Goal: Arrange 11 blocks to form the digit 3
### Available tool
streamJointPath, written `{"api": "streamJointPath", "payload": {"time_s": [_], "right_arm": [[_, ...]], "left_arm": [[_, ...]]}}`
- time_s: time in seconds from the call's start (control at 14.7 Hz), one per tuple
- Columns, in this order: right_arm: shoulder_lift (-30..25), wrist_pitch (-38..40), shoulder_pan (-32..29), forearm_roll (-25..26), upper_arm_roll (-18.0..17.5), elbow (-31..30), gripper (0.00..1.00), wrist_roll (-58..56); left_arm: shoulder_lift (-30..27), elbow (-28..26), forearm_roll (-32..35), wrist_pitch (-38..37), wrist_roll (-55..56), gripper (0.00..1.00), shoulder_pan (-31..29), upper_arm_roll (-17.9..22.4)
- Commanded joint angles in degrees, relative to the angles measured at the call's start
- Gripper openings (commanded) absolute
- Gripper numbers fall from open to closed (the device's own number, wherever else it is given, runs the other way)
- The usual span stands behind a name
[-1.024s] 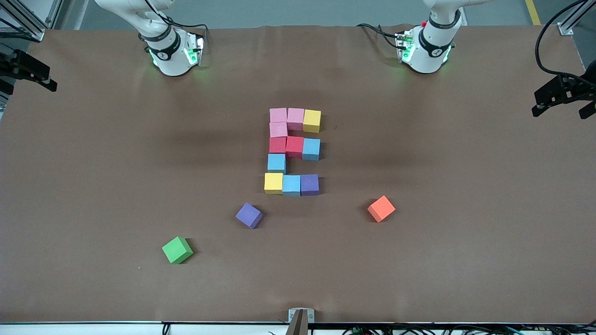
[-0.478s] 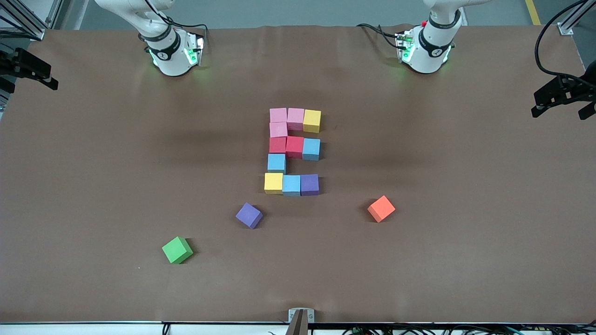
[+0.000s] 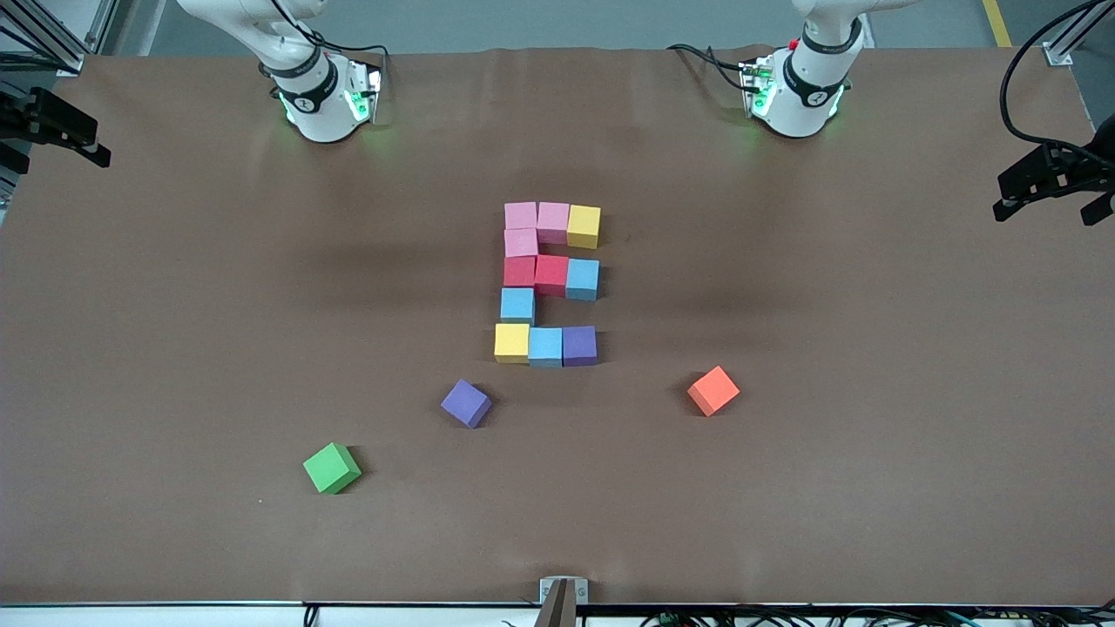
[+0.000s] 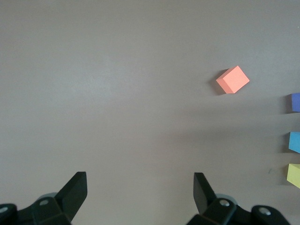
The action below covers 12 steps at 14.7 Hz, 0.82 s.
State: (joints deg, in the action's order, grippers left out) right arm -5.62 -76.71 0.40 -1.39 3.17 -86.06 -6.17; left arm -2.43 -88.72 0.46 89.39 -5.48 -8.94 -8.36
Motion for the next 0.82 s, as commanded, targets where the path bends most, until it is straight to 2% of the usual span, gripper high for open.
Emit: {"api": "streamJointPath", "payload": {"time_s": [0.0, 0.07, 0.2, 0.27, 0.75], "right_arm": [[-1.1, 0.2, 0.6, 0.0, 0.3, 0.3, 1.0, 0.3], [-1.0, 0.2, 0.4, -0.1, 0.3, 0.2, 1.0, 0.2], [-0.9, 0.2, 0.4, -0.2, 0.4, 0.2, 1.0, 0.2], [-0.9, 0.1, 0.3, -0.3, 0.4, 0.2, 1.0, 0.2], [-1.0, 0.0, 0.4, 0.0, 0.3, 0.2, 1.0, -0.2]], "left_arm": [[0.3, 0.1, -0.9, 0.5, -0.1, 1.0, 1.0, 0.5], [0.3, 0.2, -0.8, 0.5, 0.0, 1.0, 3.6, 2.4], [0.2, 0.2, -0.9, 0.5, 0.0, 1.0, 10.6, 9.6], [0.2, 0.2, -1.0, 0.5, 0.0, 1.0, 11.9, 11.4], [0.2, 0.2, -1.0, 0.5, -0.1, 1.0, 11.6, 11.4]]}}
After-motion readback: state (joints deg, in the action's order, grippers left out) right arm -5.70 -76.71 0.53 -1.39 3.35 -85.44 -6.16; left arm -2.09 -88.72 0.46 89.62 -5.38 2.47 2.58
